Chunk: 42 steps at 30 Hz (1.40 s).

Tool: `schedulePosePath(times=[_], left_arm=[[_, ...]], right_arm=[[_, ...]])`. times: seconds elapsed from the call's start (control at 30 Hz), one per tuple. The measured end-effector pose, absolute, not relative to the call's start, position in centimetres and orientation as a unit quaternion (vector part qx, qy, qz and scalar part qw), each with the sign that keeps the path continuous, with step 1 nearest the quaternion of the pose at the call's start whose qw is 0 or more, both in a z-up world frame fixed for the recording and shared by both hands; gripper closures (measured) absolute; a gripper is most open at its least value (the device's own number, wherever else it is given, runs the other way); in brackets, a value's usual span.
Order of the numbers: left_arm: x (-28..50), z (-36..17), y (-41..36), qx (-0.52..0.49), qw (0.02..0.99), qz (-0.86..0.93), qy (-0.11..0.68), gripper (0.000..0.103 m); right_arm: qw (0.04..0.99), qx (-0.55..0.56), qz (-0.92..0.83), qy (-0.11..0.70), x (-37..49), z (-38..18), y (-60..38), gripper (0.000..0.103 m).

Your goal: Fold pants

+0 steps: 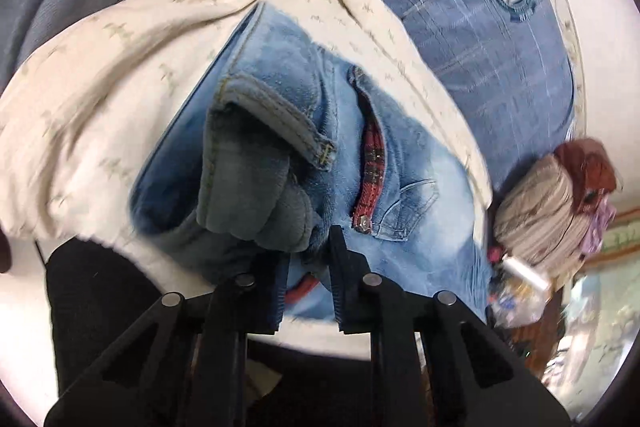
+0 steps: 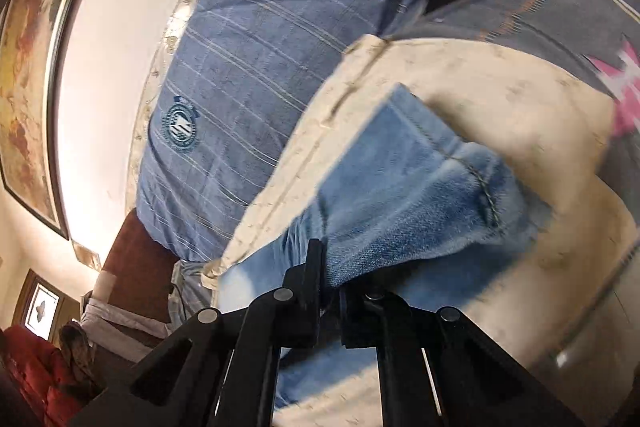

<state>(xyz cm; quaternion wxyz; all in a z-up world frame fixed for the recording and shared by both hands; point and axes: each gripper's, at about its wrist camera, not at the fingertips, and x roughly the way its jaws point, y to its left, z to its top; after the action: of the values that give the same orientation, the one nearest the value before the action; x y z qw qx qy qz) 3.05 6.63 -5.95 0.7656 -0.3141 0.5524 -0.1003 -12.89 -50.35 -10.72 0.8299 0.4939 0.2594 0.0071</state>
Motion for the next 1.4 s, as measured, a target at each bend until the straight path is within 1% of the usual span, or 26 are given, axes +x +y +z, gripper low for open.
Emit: schedulePosePath(times=[0.1,0.17,0.2,0.23,0.27,0.3,0.37,0.43,0.5,0.57,0.63,0.7,0.83,0.9,0.93,0.97,1.0,1.07,1.1,1.13,1.23,1.27,1.3,1.33,1.37,1.4], left_arm=[[2.8,-8.4,6.6,-0.301,0.754,-0.091,0.577,0.086],[3.1,-10.3,6.9,-0.313,0.739,-0.080,0.592,0.086],[3.1,-10.8,6.9,-0.313,0.736,-0.078,0.595,0.086],[2.9,-10.9,7.0,-0.310,0.736,-0.080,0.597,0.086],[2.5,-10.7,7.1,-0.307,0.738,-0.084,0.595,0.086],[2.3,-10.4,7.2,-0.303,0.739,-0.092,0.594,0.084],[1.4,-9.4,7.9,-0.297,0.745,-0.113,0.587,0.079],[0.0,-8.4,9.3,-0.293,0.754,-0.124,0.575,0.079],[-0.9,-7.3,10.8,-0.301,0.761,-0.138,0.558,0.079],[-0.6,-6.1,12.8,-0.314,0.771,-0.134,0.538,0.071],[0.9,-5.3,14.3,-0.323,0.783,-0.112,0.520,0.042],[3.6,-5.2,15.5,-0.343,0.781,-0.101,0.512,0.037],[9.4,-6.9,15.3,-0.355,0.750,-0.115,0.546,0.035],[11.0,-8.2,14.9,-0.364,0.731,-0.107,0.568,0.036],[11.3,-8.6,14.5,-0.363,0.726,-0.105,0.575,0.037],[11.0,-8.9,14.0,-0.359,0.723,-0.109,0.581,0.037],[10.4,-9.1,13.4,-0.351,0.722,-0.123,0.584,0.038],[8.8,-9.4,12.9,-0.330,0.725,-0.143,0.587,0.038],[7.9,-9.8,12.8,-0.315,0.727,-0.148,0.592,0.038],[7.3,-10.1,12.7,-0.305,0.727,-0.154,0.596,0.038],[6.6,-9.7,13.0,-0.296,0.731,-0.170,0.591,0.038],[6.9,-9.0,13.0,-0.293,0.738,-0.174,0.583,0.038],[7.4,-8.3,13.0,-0.290,0.745,-0.174,0.575,0.038],[7.9,-7.6,13.0,-0.288,0.753,-0.173,0.566,0.038],[8.6,-7.0,12.8,-0.287,0.758,-0.175,0.558,0.036],[9.4,-6.8,12.5,-0.287,0.759,-0.182,0.556,0.033]], right_arm=[[0.820,0.496,-0.013,0.286,-12.7,-12.8,-50.5,0.097],[0.827,0.473,-0.047,0.301,-12.5,-13.4,-50.6,0.093],[0.828,0.468,-0.060,0.305,-12.4,-13.4,-50.6,0.093],[0.826,0.467,-0.070,0.307,-12.6,-13.4,-50.8,0.093],[0.825,0.467,-0.077,0.308,-12.7,-13.2,-50.8,0.089],[0.827,0.461,-0.090,0.308,-13.2,-12.7,-51.0,0.083],[0.841,0.436,-0.133,0.292,-14.8,-10.8,-51.4,0.079],[0.860,0.405,-0.152,0.272,-16.1,-8.6,-51.4,0.077],[0.882,0.360,-0.151,0.263,-15.9,-6.1,-50.2,0.055],[0.904,0.312,-0.102,0.274,-13.5,-3.6,-47.7,0.046],[0.916,0.277,-0.042,0.287,-9.9,-1.7,-44.7,0.045],[0.916,0.252,0.036,0.312,-5.4,-0.6,-40.9,0.032],[0.903,0.183,0.137,0.363,3.9,-0.8,-32.2,0.032],[0.898,0.151,0.163,0.381,7.1,-1.9,-28.5,0.041],[0.892,0.138,0.170,0.395,7.6,-2.7,-27.2,0.049],[0.875,0.130,0.192,0.425,7.7,-4.1,-25.5,0.072],[0.859,0.114,0.218,0.450,7.1,-5.4,-23.8,0.081],[0.844,0.042,0.232,0.481,5.3,-7.5,-21.4,0.079],[0.839,0.029,0.236,0.490,4.7,-8.2,-21.0,0.080],[0.835,0.032,0.238,0.495,4.2,-8.3,-21.3,0.080],[0.839,0.094,0.241,0.478,4.5,-6.5,-23.7,0.079],[0.843,0.111,0.240,0.468,4.8,-5.8,-24.5,0.074],[0.847,0.122,0.236,0.460,5.2,-5.4,-24.9,0.064],[0.848,0.132,0.231,0.458,6.0,-5.2,-25.2,0.058],[0.846,0.137,0.227,0.462,6.8,-5.5,-25.3,0.054],[0.840,0.144,0.225,0.473,7.7,-6.1,-25.1,0.054]])
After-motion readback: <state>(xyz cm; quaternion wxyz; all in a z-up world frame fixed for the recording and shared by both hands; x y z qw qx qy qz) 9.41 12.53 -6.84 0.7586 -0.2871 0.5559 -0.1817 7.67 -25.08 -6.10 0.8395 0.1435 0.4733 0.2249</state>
